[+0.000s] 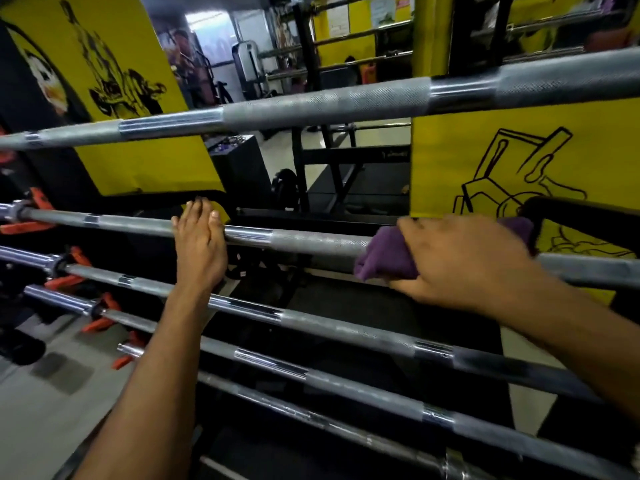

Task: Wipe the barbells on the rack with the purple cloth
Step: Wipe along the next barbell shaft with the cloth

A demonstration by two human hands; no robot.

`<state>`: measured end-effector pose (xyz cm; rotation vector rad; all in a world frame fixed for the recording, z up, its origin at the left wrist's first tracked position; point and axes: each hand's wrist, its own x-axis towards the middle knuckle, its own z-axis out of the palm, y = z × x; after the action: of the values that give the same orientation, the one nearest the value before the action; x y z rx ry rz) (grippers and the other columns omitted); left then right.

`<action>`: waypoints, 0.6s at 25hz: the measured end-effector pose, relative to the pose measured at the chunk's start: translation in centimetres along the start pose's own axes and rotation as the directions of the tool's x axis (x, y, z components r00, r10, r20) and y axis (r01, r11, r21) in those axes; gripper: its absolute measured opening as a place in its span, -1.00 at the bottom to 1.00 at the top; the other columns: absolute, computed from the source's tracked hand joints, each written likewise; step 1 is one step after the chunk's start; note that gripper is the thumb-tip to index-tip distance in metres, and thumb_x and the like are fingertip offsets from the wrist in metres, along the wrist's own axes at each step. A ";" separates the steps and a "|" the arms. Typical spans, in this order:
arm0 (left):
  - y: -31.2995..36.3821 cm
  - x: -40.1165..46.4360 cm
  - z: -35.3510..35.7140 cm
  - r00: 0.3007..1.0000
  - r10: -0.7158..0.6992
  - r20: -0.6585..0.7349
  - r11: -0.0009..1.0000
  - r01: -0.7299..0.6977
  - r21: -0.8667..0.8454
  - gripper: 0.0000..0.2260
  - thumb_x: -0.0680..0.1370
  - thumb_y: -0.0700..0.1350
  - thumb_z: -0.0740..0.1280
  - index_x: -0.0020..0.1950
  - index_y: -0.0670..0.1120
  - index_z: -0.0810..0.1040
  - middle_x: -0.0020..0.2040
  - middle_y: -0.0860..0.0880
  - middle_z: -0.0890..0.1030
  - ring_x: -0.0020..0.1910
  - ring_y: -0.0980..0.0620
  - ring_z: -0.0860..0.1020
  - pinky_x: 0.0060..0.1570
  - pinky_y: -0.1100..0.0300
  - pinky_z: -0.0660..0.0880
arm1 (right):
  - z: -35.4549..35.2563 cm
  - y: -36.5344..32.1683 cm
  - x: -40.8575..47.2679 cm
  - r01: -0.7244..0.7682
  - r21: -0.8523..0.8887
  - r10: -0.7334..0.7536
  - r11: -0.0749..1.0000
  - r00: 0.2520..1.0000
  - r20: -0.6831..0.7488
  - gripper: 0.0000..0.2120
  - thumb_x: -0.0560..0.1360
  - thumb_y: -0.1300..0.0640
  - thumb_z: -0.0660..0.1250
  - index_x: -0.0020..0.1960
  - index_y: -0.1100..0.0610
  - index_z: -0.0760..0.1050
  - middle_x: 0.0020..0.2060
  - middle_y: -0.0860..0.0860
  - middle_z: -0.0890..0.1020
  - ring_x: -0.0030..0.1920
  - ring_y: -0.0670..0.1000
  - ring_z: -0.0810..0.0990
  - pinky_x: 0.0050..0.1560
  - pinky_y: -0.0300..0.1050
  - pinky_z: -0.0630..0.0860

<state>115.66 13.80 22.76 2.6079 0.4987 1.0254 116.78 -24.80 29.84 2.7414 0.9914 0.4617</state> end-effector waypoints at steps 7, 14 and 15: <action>-0.1 -0.2 -0.5 0.999 0.003 0.039 1.000 -0.003 -0.012 -0.44 0.67 0.07 -0.10 0.55 -0.23 0.27 0.56 -0.19 0.27 0.58 -0.11 0.14 0.57 -0.07 -0.07 | 0.4 -13.0 11.5 0.207 0.078 -0.188 0.975 0.961 -0.201 -0.47 0.46 -0.24 0.34 0.21 0.14 0.43 0.04 0.10 0.64 -0.02 0.15 0.65 -0.18 0.00 0.36; -7.1 0.3 -4.0 1.000 -0.027 0.007 0.993 0.028 -0.115 -0.51 0.73 0.06 -0.06 0.62 -0.11 0.12 0.62 0.02 0.10 0.60 0.12 -0.02 0.56 0.13 -0.17 | 0.4 -7.9 7.1 0.153 0.055 -0.144 0.987 0.979 -0.141 -0.32 0.52 -0.35 0.11 0.46 0.07 0.23 0.26 0.07 0.50 0.20 0.13 0.52 0.14 0.05 0.44; -9.5 1.0 -4.4 0.997 -0.070 0.010 0.995 0.071 -0.076 -0.51 0.73 0.05 -0.05 0.62 -0.13 0.11 0.63 -0.02 0.08 0.61 0.08 -0.04 0.57 0.09 -0.18 | 0.0 -7.8 7.6 0.139 0.081 -0.128 0.987 0.983 -0.129 -0.32 0.52 -0.36 0.06 0.47 0.05 0.21 0.27 0.05 0.50 0.21 0.12 0.52 0.16 0.05 0.46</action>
<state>111.24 23.36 22.73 2.5079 0.5357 0.9926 117.72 -14.00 29.39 2.7289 1.2470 0.5826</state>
